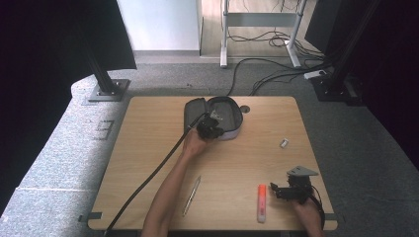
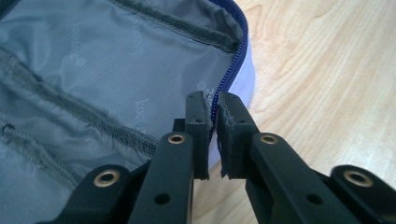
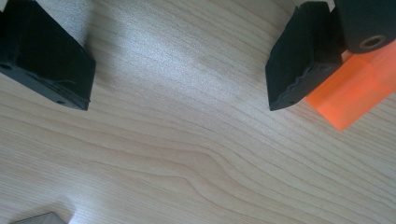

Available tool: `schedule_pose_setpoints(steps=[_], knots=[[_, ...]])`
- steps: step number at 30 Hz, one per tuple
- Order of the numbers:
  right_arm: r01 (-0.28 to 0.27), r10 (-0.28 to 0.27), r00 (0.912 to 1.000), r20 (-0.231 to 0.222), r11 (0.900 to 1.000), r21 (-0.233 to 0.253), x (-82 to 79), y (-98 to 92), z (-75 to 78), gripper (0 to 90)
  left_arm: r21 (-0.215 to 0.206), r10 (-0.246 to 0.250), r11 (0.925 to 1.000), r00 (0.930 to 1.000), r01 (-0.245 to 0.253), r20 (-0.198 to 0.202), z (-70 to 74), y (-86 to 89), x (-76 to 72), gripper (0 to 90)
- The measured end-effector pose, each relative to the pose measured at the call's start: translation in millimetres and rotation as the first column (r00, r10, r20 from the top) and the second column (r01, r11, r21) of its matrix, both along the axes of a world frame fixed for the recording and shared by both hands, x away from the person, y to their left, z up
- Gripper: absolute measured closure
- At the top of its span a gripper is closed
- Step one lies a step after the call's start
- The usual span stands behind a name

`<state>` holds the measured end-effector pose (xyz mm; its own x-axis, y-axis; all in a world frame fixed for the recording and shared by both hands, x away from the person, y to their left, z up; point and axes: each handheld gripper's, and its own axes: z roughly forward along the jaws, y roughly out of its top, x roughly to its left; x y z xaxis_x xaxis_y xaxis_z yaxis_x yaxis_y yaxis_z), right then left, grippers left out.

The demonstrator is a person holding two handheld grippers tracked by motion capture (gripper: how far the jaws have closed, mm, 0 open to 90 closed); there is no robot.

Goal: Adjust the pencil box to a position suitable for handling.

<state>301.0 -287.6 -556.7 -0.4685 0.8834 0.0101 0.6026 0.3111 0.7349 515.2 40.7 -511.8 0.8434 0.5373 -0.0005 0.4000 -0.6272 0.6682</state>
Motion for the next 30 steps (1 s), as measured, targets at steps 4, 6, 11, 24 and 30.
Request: schedule_pose_setpoints(steps=[4, 6, 11, 24, 30], knots=[[0.000, 0.000, 1.0000, 0.000, 1.000, 0.000, 0.0, 0.1, 0.0, 7.8, -0.008, -0.019, 0.9998, 0.9998, 0.019, 0.002, -0.8, -2.2, -6.7, 85.5], [0.000, 0.000, 1.0000, 0.000, 1.000, 0.000, 0.0, 0.0, 0.0, 7.8, -0.011, -0.027, 0.9996, 0.9996, 0.027, 0.002, -0.9, -2.8, -10.1, 85.9], [0.000, 0.000, 1.0000, 0.000, 1.000, 0.000, 0.0, 0.1, 0.0, 7.8, -0.012, -0.042, 0.9990, 0.9991, 0.042, -0.002, -0.7, -2.1, -18.4, 86.5], [0.001, -0.001, 1.0000, 0.000, 1.000, 0.000, 0.0, 0.1, 0.0, 7.8, -0.033, -0.082, 0.9962, 0.9963, 0.081, -0.027, -0.5, 2.5, -41.5, 86.5], [0.000, 0.000, 1.0000, -0.001, 1.000, -0.001, 0.0, 0.0, 0.1, 7.8, -0.033, -0.110, 0.9935, 0.9934, 0.109, -0.033, -0.2, 0.6, -52.4, 86.5]])
